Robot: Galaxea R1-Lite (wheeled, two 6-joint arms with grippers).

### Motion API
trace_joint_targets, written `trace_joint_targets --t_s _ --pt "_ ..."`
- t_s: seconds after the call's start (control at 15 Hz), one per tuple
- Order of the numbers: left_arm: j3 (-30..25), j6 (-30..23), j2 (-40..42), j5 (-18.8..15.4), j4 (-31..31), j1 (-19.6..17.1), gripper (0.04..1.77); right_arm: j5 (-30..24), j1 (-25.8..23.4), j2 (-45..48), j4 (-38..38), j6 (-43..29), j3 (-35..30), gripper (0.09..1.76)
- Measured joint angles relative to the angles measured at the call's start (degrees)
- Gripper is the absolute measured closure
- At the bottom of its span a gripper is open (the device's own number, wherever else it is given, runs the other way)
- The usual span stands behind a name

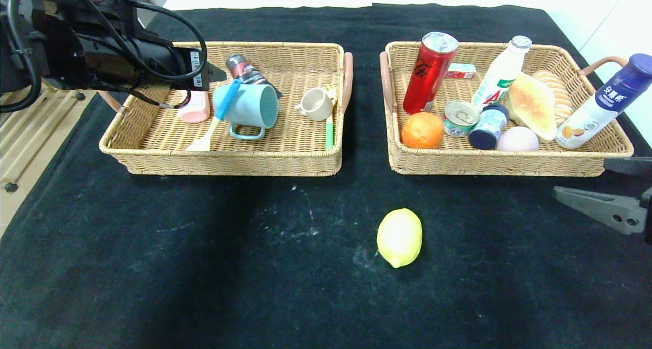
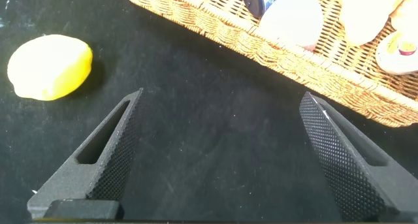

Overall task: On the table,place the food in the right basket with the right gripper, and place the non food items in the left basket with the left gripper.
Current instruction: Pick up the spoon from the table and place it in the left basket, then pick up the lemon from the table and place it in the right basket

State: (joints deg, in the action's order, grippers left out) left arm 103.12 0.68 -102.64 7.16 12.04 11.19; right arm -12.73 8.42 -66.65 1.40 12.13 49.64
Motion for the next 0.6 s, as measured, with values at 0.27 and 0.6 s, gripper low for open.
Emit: trace_joint_targets --t_s 0.27,0.6 --pt "-0.1 -0.3 0.0 -0.11 0.07 0.02 0.41 0.0 0.0 -0.06 0.05 -0.01 0.02 0.14" --pt "-0.12 -0.48 0.11 -0.74 0.44 0.05 0.27 -0.02 0.0 -0.06 0.05 0.0 0.02 0.14"
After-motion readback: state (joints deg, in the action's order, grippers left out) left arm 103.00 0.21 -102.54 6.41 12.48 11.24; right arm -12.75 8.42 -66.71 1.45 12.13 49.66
